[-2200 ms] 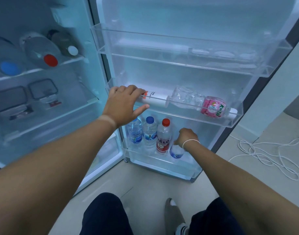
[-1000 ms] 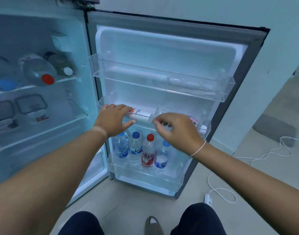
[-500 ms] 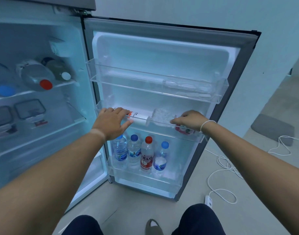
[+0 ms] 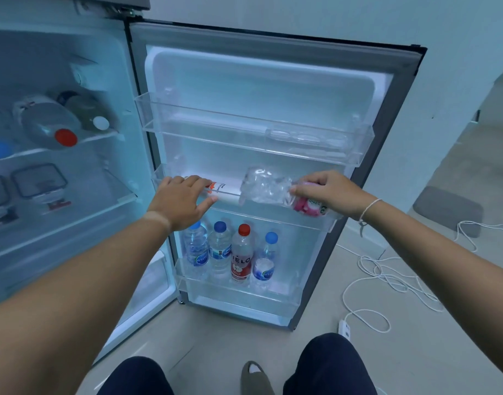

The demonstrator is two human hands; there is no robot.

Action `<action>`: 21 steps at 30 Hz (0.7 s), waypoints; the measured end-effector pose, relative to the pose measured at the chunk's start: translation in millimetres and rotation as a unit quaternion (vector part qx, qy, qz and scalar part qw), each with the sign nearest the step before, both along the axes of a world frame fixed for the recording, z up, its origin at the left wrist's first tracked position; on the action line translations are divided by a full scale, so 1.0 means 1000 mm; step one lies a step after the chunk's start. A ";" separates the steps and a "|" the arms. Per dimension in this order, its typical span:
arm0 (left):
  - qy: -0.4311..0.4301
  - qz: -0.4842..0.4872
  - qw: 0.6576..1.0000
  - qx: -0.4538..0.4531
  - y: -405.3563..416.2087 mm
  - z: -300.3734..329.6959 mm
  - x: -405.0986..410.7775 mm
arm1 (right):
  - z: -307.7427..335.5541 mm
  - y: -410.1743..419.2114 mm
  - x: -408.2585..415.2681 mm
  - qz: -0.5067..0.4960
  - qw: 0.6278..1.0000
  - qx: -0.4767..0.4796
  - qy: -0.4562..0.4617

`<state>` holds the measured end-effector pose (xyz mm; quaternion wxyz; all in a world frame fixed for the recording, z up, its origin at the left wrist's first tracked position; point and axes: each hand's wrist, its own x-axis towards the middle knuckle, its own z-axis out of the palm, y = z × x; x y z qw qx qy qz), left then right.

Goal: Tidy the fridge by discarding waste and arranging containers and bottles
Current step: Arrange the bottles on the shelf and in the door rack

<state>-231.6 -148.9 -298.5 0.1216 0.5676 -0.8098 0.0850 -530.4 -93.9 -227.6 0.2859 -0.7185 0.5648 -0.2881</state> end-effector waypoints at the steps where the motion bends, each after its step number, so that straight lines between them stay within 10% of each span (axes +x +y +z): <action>1: 0.000 0.001 1.000 0.000 0.000 0.000 0.000 | 0.000 0.003 -0.001 0.027 0.999 0.031 0.019; 15: -0.003 -0.003 1.000 -0.014 0.002 0.000 0.000 | -0.074 0.002 0.014 0.071 0.867 0.301 0.391; 21: -0.011 0.000 1.000 -0.017 0.000 -0.001 -0.001 | -0.119 -0.016 0.011 0.002 0.844 0.406 0.351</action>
